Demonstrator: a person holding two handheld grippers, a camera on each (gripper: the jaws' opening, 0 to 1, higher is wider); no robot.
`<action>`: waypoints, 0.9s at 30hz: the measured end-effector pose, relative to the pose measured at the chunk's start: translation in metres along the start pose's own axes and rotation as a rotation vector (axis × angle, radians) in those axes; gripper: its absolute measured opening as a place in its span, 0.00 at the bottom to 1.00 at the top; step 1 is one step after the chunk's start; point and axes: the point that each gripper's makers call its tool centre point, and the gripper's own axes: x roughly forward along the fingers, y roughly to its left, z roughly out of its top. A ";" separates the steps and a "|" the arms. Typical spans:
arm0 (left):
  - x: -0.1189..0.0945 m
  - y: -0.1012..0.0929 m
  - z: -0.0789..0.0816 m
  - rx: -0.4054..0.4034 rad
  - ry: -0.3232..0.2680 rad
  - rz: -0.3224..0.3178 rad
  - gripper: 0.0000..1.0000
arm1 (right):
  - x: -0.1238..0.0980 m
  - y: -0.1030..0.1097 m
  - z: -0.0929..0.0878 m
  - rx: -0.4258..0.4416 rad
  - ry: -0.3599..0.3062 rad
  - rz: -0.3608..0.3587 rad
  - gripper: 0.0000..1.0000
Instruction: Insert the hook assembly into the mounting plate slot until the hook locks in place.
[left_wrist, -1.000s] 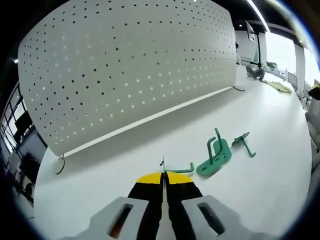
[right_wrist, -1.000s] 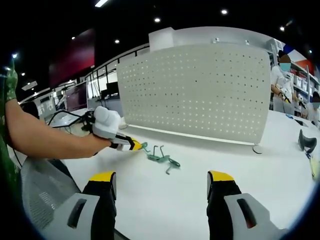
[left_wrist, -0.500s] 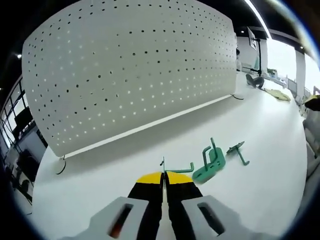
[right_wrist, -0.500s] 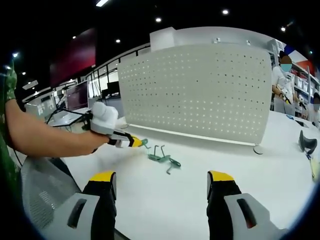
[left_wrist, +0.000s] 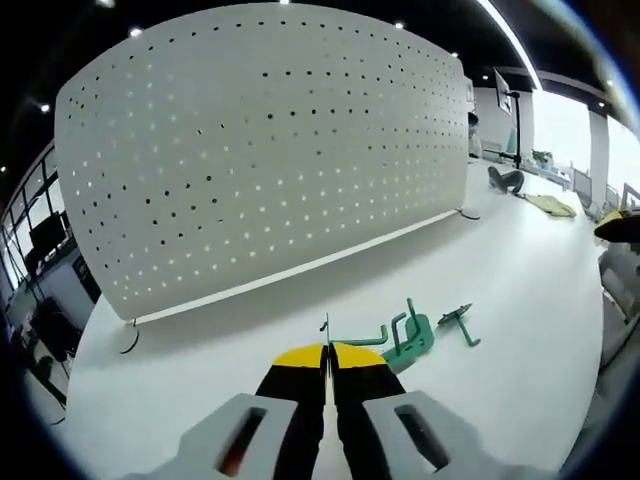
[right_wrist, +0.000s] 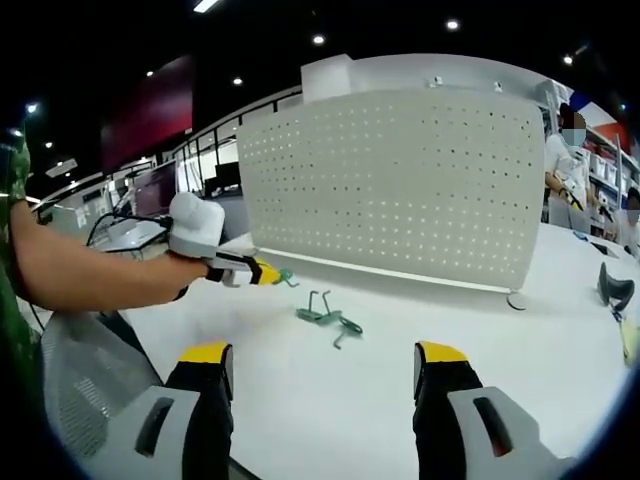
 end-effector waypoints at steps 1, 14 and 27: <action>-0.001 0.001 0.001 -0.001 -0.002 0.000 0.02 | 0.000 0.000 0.000 -0.001 0.000 0.000 0.74; -0.023 -0.001 0.019 -0.025 -0.053 -0.003 0.02 | -0.001 0.001 0.004 -0.003 -0.017 0.000 0.75; -0.048 -0.007 0.039 -0.040 -0.111 -0.014 0.02 | -0.008 0.001 0.023 -0.004 -0.109 -0.001 0.74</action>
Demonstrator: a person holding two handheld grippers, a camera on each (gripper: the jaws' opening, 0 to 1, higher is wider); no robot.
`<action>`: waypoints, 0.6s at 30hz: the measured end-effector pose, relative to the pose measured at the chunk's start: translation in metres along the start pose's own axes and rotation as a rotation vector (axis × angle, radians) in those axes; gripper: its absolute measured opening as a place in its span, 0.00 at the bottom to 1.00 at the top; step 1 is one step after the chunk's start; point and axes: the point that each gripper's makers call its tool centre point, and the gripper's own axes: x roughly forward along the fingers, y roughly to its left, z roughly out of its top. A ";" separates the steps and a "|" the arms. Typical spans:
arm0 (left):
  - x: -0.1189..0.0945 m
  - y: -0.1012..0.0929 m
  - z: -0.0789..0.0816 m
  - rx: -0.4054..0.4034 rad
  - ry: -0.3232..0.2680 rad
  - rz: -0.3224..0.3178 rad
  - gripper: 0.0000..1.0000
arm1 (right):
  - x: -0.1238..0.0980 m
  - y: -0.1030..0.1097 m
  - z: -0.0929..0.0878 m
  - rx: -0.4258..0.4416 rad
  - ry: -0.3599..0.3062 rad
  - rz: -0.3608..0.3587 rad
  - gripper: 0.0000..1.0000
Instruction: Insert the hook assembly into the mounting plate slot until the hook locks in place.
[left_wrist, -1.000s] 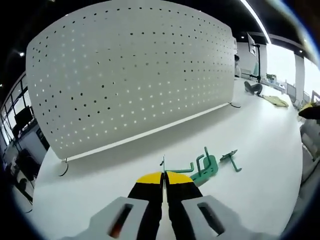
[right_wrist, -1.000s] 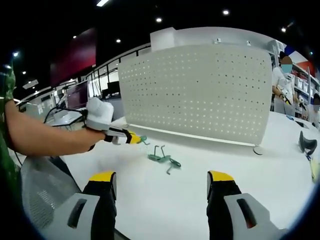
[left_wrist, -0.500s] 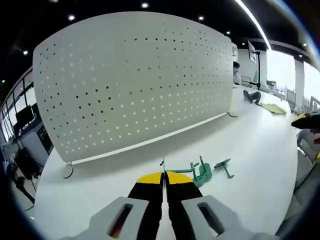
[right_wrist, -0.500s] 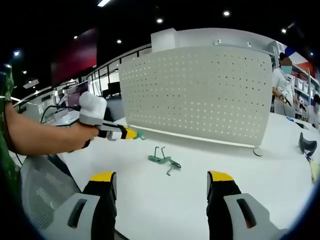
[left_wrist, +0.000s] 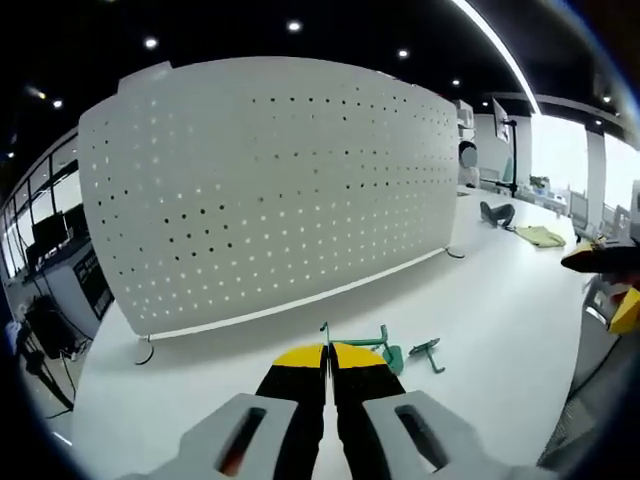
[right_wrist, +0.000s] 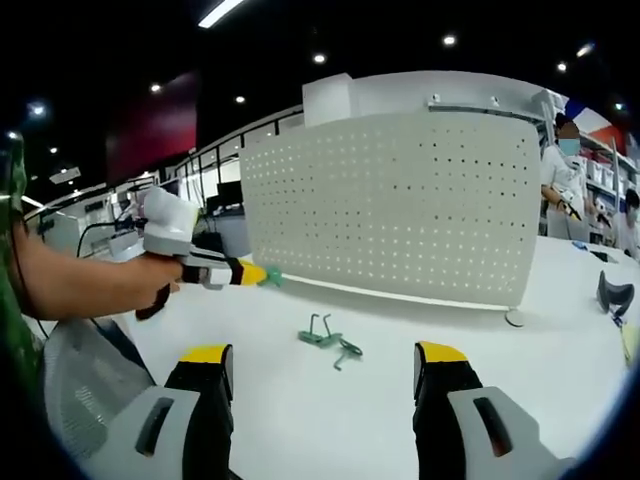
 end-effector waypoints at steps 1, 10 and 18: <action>-0.001 0.000 0.001 0.000 -0.003 0.000 0.02 | -0.001 0.000 0.002 -0.001 -0.007 0.000 0.74; -0.017 0.000 0.018 -0.015 -0.042 0.003 0.02 | -0.004 0.003 0.032 -0.021 -0.109 0.005 0.74; -0.031 -0.003 0.032 -0.038 -0.070 -0.002 0.02 | -0.003 0.003 0.061 -0.048 -0.176 0.006 0.72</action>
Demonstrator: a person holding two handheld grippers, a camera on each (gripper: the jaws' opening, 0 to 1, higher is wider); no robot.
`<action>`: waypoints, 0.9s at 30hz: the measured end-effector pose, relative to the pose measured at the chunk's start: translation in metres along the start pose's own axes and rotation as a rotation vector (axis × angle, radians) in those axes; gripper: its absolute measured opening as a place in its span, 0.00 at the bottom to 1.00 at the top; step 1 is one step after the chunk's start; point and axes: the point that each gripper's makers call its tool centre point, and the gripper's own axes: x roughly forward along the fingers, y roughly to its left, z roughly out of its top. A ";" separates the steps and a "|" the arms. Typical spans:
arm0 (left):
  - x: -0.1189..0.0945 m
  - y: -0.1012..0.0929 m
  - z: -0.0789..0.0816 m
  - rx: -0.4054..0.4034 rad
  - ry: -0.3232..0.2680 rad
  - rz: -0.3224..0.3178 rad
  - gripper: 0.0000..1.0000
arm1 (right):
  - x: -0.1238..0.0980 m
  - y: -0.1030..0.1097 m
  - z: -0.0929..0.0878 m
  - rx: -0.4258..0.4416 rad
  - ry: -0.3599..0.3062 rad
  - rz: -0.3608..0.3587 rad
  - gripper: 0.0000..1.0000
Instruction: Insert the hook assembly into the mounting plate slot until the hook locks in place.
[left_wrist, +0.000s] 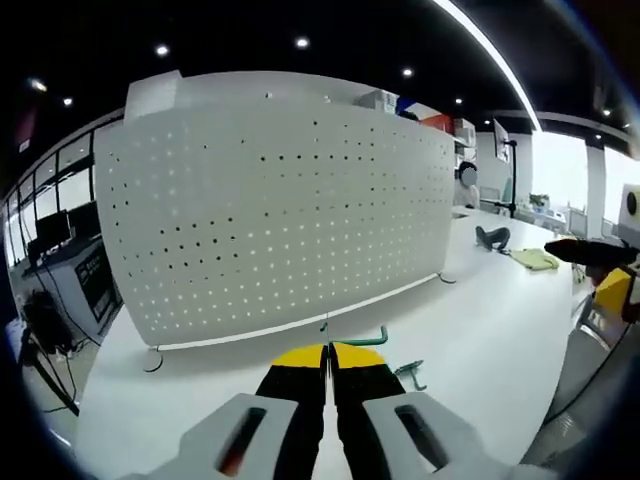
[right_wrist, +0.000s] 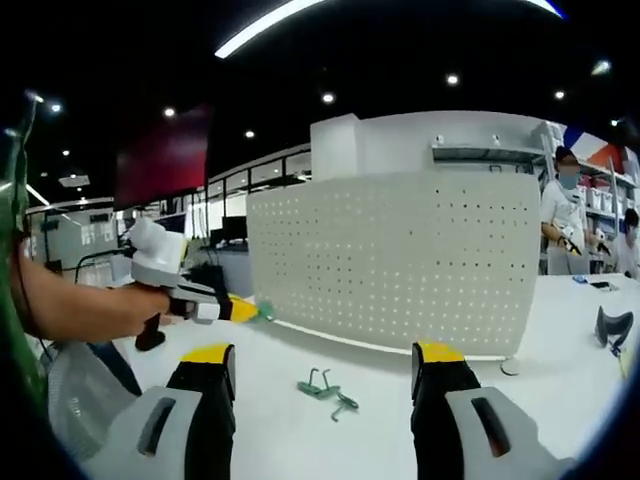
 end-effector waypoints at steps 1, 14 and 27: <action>-0.003 -0.001 0.003 -0.004 -0.006 -0.001 0.02 | 0.001 0.000 0.004 -0.004 -0.010 0.001 0.72; -0.025 -0.011 0.032 -0.033 -0.061 -0.031 0.02 | 0.005 0.008 0.041 -0.038 -0.091 0.019 0.71; -0.046 -0.027 0.047 -0.013 -0.074 -0.087 0.02 | 0.006 0.010 0.057 -0.054 -0.128 0.028 0.68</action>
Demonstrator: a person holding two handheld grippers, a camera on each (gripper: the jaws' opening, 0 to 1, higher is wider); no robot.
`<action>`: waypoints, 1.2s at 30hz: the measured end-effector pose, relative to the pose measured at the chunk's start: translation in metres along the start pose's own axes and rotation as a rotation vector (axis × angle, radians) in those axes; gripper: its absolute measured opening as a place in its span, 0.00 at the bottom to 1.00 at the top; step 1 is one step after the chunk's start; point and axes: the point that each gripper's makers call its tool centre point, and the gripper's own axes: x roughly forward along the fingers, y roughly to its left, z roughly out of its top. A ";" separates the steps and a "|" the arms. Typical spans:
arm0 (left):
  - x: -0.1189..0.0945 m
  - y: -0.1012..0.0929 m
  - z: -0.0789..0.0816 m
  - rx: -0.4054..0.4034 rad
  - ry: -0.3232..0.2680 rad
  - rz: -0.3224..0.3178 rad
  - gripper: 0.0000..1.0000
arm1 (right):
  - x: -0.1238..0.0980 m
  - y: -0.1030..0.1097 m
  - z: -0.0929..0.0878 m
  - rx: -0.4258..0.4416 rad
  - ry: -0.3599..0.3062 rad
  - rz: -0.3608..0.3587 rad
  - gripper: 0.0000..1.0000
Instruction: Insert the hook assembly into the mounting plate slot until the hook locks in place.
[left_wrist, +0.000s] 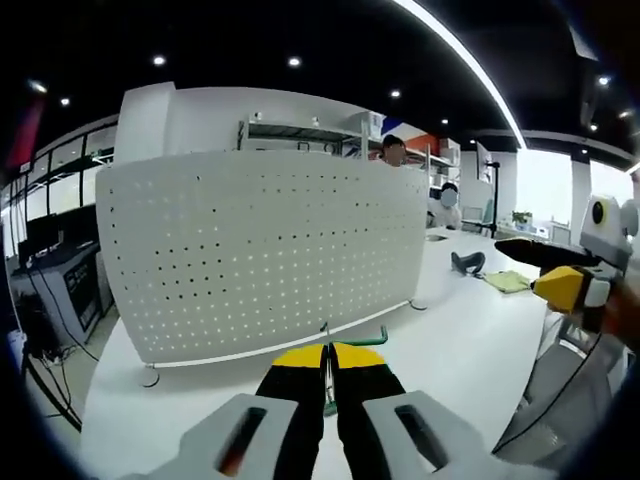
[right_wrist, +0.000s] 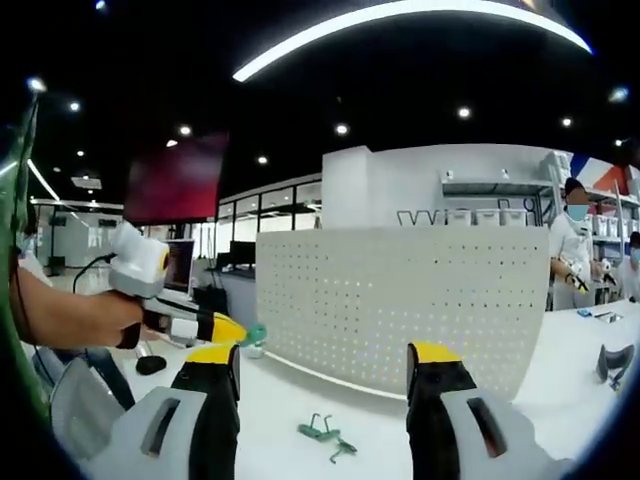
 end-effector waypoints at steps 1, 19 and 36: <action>-0.001 -0.001 0.001 0.003 0.001 -0.005 0.02 | 0.000 0.000 0.000 -0.001 -0.001 0.000 0.68; -0.023 -0.037 0.019 -0.087 0.011 -0.214 0.02 | 0.001 0.004 0.003 0.004 -0.006 0.027 0.56; -0.046 -0.062 0.033 -0.039 0.002 -0.416 0.02 | 0.000 0.016 0.002 0.021 0.004 0.088 0.43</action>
